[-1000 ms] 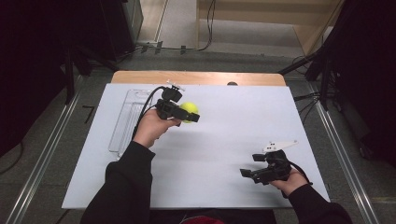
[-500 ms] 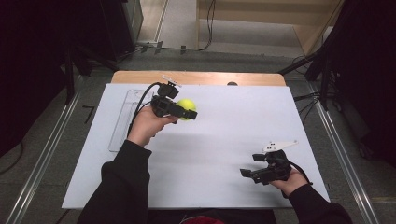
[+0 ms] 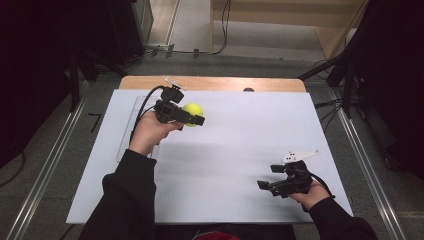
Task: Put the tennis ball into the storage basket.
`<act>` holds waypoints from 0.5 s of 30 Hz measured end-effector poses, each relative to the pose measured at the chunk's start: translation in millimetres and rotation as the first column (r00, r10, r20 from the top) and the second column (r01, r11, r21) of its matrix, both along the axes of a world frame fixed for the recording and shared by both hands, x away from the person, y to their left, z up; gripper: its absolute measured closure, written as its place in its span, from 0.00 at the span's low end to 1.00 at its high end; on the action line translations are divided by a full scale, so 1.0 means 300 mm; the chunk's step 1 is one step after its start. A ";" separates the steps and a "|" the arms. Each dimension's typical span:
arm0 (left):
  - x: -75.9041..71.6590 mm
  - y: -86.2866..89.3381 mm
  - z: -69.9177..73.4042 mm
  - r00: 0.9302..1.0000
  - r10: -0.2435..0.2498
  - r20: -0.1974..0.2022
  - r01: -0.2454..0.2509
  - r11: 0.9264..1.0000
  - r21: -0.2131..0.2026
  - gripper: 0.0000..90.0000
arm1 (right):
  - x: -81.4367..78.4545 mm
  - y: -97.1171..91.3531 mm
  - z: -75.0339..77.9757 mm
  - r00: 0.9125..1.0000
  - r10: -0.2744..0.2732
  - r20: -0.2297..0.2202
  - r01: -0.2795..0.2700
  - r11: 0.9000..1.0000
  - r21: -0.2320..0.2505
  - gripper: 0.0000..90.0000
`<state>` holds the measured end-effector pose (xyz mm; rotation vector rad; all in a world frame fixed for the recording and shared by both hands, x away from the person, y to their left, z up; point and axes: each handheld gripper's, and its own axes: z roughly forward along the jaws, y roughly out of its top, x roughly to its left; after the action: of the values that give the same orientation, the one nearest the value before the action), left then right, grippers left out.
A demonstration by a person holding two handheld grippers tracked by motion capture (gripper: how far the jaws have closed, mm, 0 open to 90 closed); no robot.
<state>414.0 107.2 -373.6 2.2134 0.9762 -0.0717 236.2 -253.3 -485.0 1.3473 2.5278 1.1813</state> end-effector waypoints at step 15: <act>0.011 0.070 0.004 0.998 0.054 0.011 -0.054 0.999 0.003 0.29 | 0.004 0.005 -0.001 1.000 0.012 -0.001 -0.012 1.000 -0.003 0.14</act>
<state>417.2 128.2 -372.5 2.1864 1.0301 -0.0334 237.5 -251.9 -485.2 1.3343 2.5403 1.1794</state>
